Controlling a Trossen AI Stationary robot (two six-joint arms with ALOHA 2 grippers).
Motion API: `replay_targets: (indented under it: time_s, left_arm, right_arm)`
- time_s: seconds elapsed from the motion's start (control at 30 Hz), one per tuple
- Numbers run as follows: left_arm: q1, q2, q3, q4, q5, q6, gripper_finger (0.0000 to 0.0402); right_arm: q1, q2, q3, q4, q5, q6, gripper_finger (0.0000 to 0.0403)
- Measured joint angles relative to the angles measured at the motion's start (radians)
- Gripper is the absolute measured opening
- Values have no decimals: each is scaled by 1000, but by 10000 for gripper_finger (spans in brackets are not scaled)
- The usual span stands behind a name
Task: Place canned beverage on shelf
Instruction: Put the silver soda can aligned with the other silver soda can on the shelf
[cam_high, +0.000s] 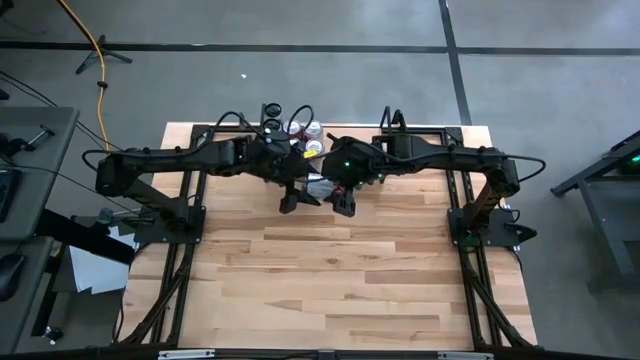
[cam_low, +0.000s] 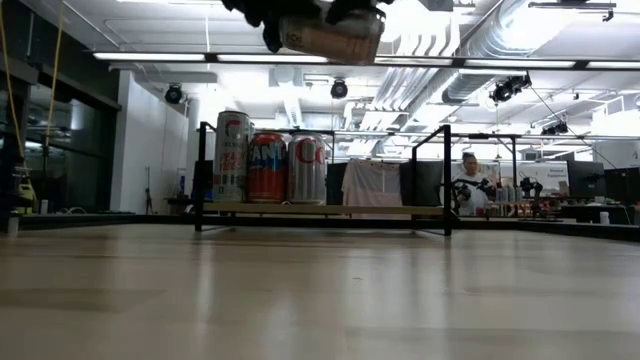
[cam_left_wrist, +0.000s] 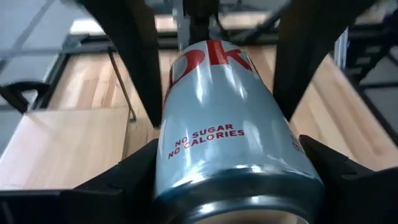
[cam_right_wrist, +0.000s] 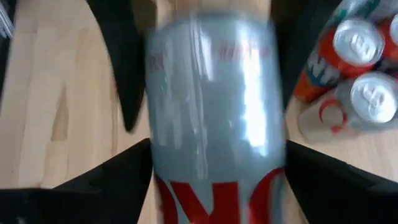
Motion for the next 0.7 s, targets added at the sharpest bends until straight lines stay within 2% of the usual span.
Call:
replay_targets:
  time_s: [0.27,0.37,0.6,0.7]
  left_arm:
    - [37,-49,-2,-143,-115,54,254]
    - [60,-88,-2,-204,-127,48,254]
    - [93,-219,-2,-200,-120,-2,254]
    - [92,-288,-30,-143,-118,-23,254]
  right_arm:
    - [-16,-28,3,-7,71,19,336]
    - [-31,-50,3,-14,82,19,337]
    - [-62,-86,2,-64,101,45,338]
    - [-62,-88,0,-84,100,43,338]
